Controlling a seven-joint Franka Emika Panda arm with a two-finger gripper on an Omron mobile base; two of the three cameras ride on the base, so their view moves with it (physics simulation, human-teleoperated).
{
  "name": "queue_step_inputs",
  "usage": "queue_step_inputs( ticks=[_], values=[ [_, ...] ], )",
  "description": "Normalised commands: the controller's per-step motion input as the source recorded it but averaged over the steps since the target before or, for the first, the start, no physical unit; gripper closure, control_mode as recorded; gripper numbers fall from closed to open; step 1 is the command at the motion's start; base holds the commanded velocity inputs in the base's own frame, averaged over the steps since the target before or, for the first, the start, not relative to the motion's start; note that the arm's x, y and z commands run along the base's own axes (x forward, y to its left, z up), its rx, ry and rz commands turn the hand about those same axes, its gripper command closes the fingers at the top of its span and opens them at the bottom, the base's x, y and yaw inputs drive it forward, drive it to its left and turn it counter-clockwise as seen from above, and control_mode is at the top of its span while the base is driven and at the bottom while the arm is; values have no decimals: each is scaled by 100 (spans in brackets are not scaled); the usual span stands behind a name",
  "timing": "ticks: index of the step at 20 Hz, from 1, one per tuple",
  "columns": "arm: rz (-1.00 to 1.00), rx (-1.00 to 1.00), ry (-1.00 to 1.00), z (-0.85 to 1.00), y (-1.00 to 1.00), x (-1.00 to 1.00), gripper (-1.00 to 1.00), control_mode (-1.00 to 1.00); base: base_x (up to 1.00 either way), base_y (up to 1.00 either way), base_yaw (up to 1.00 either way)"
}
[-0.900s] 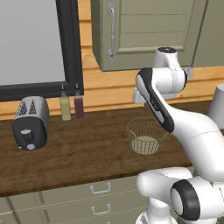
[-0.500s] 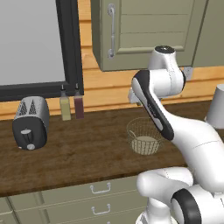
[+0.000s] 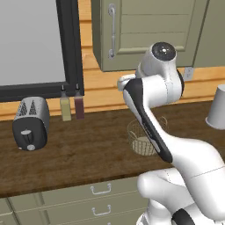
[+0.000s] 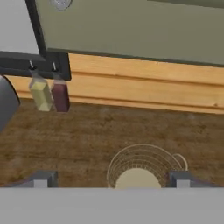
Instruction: Open the cabinet, pick up the bread from the cabinet and place it in the basket. Then move the basket to the dining counter.
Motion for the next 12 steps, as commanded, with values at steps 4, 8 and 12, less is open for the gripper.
queue_step_inputs(
  ticks=[4,8,12],
  values=[
    [7,1,-23,100,23,36,-100,-100,0,0,0],
    [1,-6,-10,100,47,23,-100,-100,0,0,0],
    [0,-17,0,80,59,24,-100,-100,0,0,0]
  ],
)
